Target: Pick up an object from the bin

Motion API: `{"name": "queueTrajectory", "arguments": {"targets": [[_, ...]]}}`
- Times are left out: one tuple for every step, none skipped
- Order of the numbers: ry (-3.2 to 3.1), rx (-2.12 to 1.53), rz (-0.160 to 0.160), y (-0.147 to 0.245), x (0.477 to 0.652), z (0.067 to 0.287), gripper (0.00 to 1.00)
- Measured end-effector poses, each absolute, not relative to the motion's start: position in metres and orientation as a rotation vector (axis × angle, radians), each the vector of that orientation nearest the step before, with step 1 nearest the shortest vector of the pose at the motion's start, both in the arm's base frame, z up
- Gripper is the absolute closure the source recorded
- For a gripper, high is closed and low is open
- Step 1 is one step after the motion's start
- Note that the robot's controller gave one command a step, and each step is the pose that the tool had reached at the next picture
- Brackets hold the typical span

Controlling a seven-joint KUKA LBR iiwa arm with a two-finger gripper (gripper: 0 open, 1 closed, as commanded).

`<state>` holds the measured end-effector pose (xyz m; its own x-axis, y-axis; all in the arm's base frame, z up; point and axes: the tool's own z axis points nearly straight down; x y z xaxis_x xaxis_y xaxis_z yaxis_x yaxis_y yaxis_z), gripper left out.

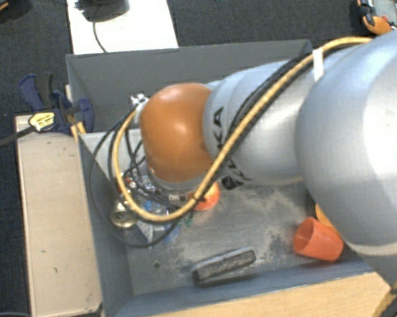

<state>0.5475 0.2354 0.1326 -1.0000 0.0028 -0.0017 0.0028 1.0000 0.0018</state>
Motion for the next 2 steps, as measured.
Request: {"name": "queueTrajectory", "arguments": {"targets": [[3.124, 0.119, 0.022, 0.2115, 0.5565, 0.0924, 0.00], [3.089, 0.355, 0.040, 0.2109, 0.5553, 0.0830, 0.00]]}}
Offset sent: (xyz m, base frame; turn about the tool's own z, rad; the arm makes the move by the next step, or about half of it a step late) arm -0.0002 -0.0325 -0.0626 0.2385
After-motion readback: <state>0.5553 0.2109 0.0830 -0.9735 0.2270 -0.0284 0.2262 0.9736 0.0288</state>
